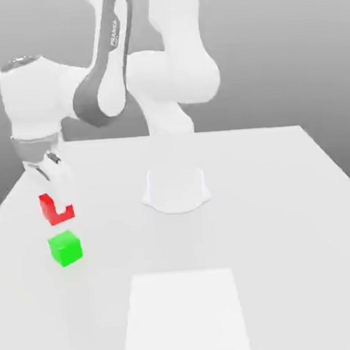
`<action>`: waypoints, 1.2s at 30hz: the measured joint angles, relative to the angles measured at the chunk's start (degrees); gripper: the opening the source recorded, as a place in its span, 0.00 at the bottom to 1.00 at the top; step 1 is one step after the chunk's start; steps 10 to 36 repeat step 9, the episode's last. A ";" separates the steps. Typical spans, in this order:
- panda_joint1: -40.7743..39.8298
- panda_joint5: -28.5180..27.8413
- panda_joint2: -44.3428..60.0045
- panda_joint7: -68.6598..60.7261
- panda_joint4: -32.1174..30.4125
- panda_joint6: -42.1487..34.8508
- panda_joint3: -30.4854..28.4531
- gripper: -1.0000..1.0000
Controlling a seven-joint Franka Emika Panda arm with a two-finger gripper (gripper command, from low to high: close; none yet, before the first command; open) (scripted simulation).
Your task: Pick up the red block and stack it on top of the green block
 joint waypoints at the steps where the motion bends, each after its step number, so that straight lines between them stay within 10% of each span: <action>1: 0.44 0.86 1.52 -0.57 0.08 1.43 -0.24 0.00; 6: 1.93 6.08 9.90 -4.13 0.25 9.49 -0.32 0.00; 7: 2.12 6.99 11.34 -4.74 0.24 10.89 -0.14 1.00; 36: 2.70 6.99 11.34 -4.74 0.24 10.89 -0.14 1.00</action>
